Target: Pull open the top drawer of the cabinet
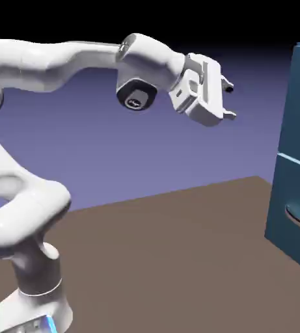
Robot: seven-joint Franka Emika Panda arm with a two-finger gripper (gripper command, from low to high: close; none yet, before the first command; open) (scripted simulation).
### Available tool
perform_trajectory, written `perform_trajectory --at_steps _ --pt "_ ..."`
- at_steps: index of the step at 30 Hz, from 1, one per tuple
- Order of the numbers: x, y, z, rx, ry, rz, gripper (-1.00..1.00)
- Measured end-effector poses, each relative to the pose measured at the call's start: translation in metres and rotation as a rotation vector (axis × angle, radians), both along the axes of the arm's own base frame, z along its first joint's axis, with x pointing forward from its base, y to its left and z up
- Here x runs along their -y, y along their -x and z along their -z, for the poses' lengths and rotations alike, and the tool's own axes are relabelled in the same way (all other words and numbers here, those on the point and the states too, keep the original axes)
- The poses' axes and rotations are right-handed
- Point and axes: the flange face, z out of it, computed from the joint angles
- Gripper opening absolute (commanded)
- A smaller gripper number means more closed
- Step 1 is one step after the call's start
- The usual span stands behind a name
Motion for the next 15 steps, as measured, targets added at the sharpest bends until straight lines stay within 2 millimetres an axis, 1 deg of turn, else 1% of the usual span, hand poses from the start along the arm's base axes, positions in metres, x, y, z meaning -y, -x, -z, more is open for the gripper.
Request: perform_trajectory --at_steps 4,8,12,15 --pt "-0.007 -0.012 -0.012 0.071 -0.081 0.029 0.00" --pt "-0.014 -0.029 -0.018 0.137 -0.161 0.045 0.00" --pt "-0.021 -0.052 -0.016 0.196 -0.241 0.048 0.00" --pt "-0.025 -0.072 -0.011 0.236 -0.303 0.045 0.00"
